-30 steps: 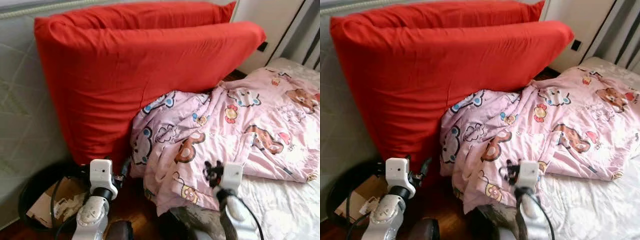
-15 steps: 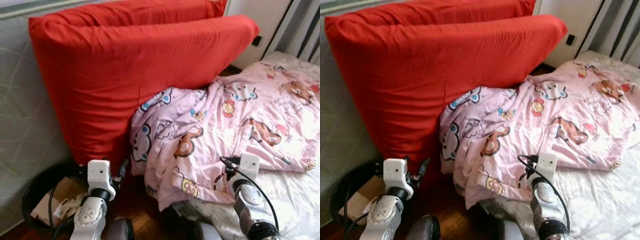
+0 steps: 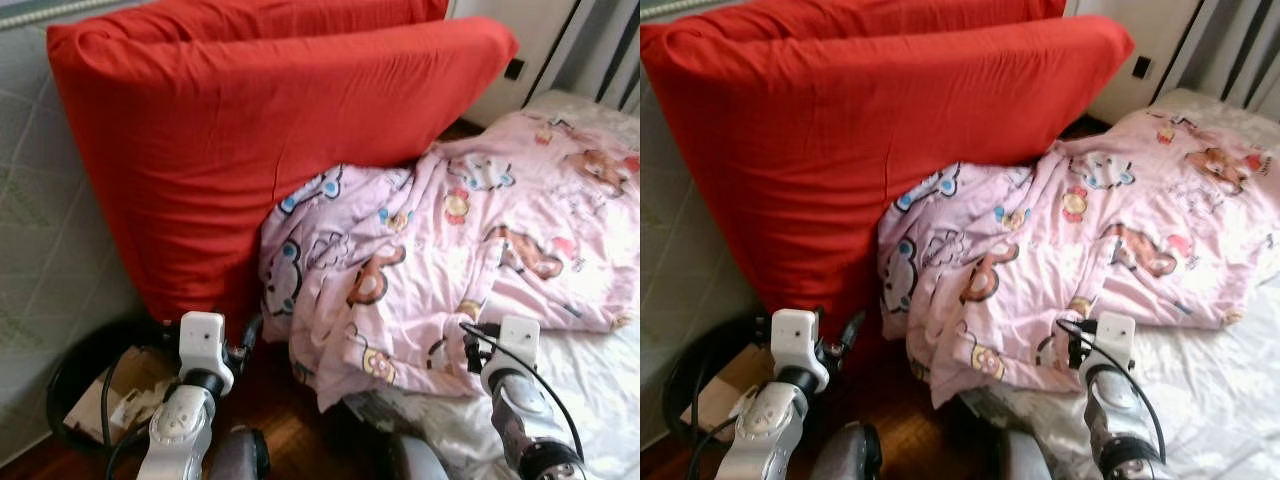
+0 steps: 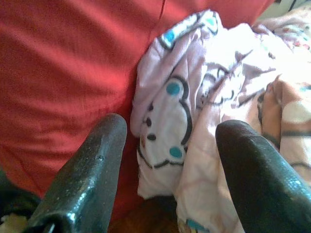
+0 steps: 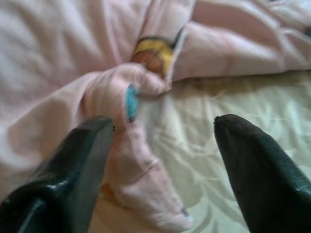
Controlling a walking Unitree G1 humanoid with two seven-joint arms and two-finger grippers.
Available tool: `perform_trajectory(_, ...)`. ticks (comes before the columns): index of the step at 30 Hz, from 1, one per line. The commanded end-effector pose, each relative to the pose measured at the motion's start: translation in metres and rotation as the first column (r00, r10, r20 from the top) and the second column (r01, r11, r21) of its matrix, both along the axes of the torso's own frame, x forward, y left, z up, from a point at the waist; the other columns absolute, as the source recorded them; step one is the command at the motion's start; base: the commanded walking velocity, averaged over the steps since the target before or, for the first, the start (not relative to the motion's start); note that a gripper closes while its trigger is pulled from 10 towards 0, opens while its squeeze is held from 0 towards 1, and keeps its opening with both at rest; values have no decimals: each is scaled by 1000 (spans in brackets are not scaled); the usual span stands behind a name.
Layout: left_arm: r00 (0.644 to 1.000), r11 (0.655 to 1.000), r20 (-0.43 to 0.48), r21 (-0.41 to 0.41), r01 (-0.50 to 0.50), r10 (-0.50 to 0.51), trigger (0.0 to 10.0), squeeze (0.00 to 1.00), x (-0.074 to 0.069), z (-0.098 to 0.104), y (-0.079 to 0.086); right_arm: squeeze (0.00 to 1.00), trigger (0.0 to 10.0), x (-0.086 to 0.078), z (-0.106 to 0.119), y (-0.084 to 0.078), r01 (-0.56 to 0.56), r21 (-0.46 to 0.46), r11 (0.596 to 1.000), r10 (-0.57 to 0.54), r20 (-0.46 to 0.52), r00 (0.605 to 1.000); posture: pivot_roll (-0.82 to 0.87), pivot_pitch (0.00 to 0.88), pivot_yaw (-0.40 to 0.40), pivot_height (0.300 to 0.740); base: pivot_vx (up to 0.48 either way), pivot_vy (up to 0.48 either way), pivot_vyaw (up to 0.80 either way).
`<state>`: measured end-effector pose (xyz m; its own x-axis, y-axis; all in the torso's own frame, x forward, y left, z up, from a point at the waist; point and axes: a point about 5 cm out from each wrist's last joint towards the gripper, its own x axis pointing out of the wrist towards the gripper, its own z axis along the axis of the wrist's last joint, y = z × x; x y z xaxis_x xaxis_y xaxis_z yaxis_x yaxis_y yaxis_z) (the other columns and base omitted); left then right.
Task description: Clean up the room
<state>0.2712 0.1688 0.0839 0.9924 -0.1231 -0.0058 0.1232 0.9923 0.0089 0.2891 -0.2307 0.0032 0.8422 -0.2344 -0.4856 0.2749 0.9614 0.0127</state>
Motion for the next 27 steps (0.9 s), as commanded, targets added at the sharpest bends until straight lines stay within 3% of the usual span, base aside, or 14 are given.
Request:
perform_trajectory(1, 1000, 1000, 2, -16, 8, -8, 10000, 0, 0, 3, -1, 843, 10000, -3, -4, 0, 0, 8, 1000, 0, -21, 1000, 37, 188, -11, 624, 0, 0, 0)
perform_trajectory(2, 1000, 1000, 13, -17, 12, -12, 10000, 0, 0, 8, -2, 235, 10000, -5, -7, 2, -14, 6, 1000, 14, -33, 999, 44, 205, -5, 624, 0, 0, 0)
perform_trajectory(3, 1000, 1000, 21, -18, 17, -16, 10000, 0, -2, 11, -3, 0, 10000, -7, -9, 3, -28, 13, 1000, 29, -48, 998, 49, 217, 0, 624, 0, 0, 0)
perform_trajectory(7, 999, 1000, 26, -20, 21, -20, 10000, 0, -6, 15, -4, 0, 10000, -10, -12, 3, -41, 20, 999, 42, -64, 997, 57, 236, 6, 624, 0, 0, 0)
perform_trajectory(9, 1000, 1000, 19, -16, 21, -21, 10000, 0, -19, 18, -1, 0, 10000, -10, -12, 0, -43, 8, 999, 43, -75, 996, 77, 272, 14, 624, 0, 0, 0)
perform_trajectory(11, 1000, 1000, 19, -16, 21, -21, 10000, 0, -19, 18, -1, 0, 10000, -10, -12, 0, -43, 8, 999, 43, -75, 996, 77, 272, 14, 624, 0, 0, 0)
perform_trajectory(14, 1000, 1000, 5, -9, 19, -19, 10000, 0, -31, 21, 2, 0, 10000, -3, -6, 1, -41, 11, 999, 41, -56, 998, 93, 291, 23, 624, 0, 0, 0)
perform_trajectory(22, 1000, 1000, -21, 0, 21, -21, 10000, 0, -39, 24, 2, 0, 10000, 3, -2, 7, -65, 36, 997, 66, -30, 997, 115, 306, 31, 624, 0, 0, 0)
perform_trajectory(23, 1000, 1000, -23, 1, 20, -20, 10000, 0, -40, 24, 2, 0, 6667, 3, -2, 8, -74, 40, 996, 75, -26, 997, 117, 307, 31, 624, 0, 0, 0)
perform_trajectory(24, 999, 1000, -27, 1, 19, -19, 10000, 0, -41, 25, 3, 0, 6667, 3, -2, 9, -80, 41, 996, 81, -24, 996, 117, 307, 31, 624, 0, 0, 0)
perform_trajectory(26, 999, 1000, -36, 3, 18, -18, 10000, 0, -44, 25, 3, 0, 0, 2, -3, 11, -85, 49, 995, 86, -19, 996, 118, 310, 33, 624, 0, 0, 0)
perform_trajectory(27, 999, 1000, -41, 4, 18, -18, 10000, 0, -45, 25, 3, 0, 0, 2, -4, 11, -85, 51, 995, 87, -20, 996, 119, 313, 34, 624, 0, 0, 0)
